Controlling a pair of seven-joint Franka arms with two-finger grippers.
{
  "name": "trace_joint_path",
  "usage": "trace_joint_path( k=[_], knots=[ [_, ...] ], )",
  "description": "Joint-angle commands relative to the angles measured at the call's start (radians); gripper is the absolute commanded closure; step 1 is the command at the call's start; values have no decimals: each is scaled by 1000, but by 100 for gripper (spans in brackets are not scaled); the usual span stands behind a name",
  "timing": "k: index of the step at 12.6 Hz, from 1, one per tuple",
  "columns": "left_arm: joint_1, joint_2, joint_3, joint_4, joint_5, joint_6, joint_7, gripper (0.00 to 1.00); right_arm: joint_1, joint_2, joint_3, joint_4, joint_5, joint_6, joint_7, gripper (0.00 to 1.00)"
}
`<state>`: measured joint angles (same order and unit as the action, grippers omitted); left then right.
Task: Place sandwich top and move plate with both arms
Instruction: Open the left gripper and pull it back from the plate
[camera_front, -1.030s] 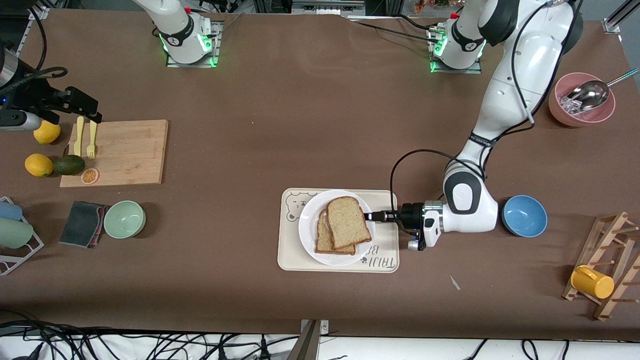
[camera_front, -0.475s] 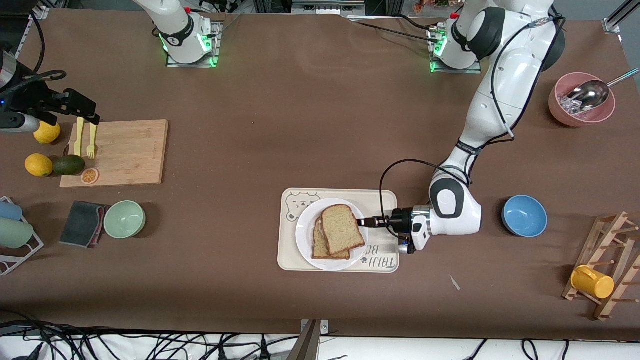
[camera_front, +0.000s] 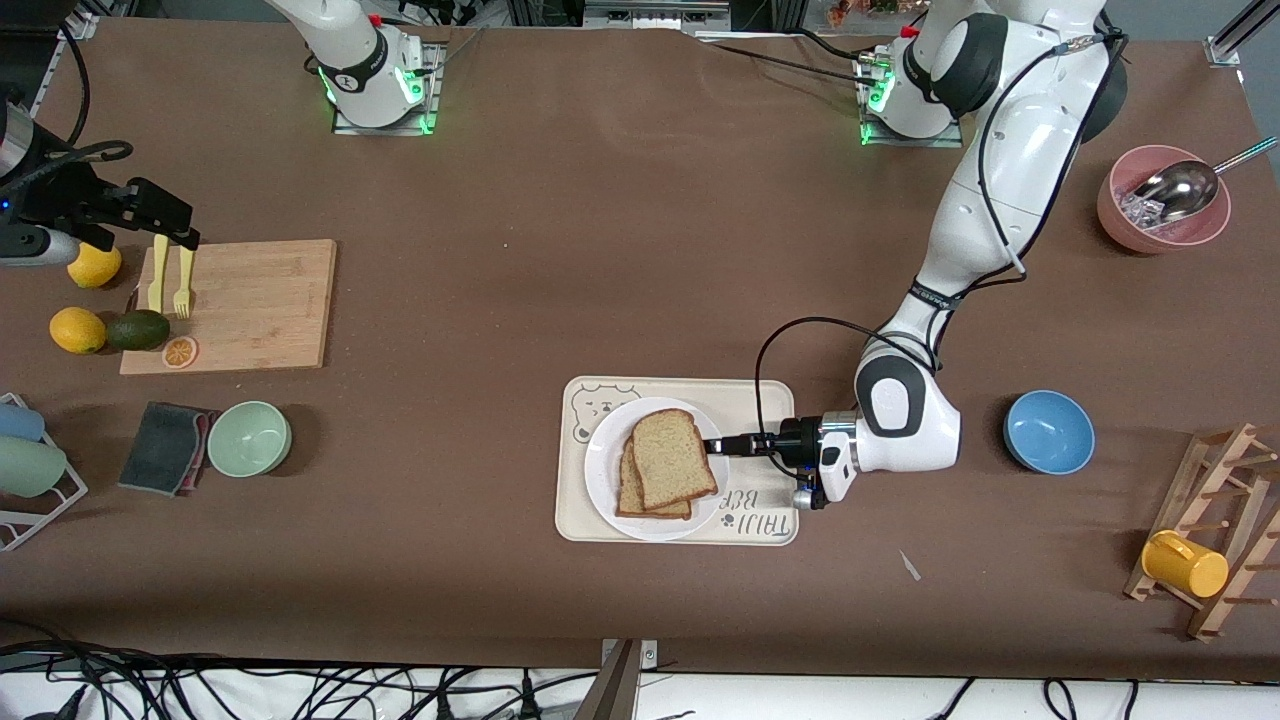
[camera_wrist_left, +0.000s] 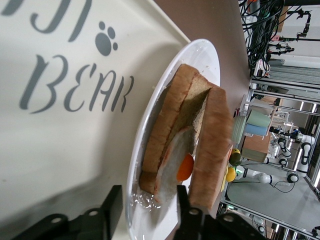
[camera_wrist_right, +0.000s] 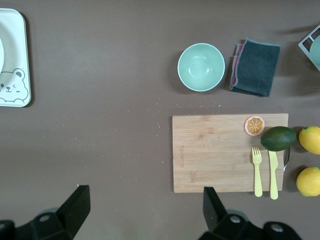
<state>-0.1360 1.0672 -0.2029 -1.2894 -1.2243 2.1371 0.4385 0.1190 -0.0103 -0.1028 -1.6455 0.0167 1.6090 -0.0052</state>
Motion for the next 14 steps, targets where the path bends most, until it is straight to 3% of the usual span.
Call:
trace_joint_path(
  k=[1, 6, 14],
  knots=[
    [-4, -10, 11, 13, 41, -5, -9, 0, -7, 12, 3, 29, -11, -8, -10, 0],
    [-1, -39, 25, 13, 106, -9, -68, 0, -7, 12, 3, 29, -11, -11, -12, 0],
    [-2, -202, 23, -1, 612, -77, -386, 0, -6, 27, 0, 42, -12, -15, -10, 0]
  ],
)
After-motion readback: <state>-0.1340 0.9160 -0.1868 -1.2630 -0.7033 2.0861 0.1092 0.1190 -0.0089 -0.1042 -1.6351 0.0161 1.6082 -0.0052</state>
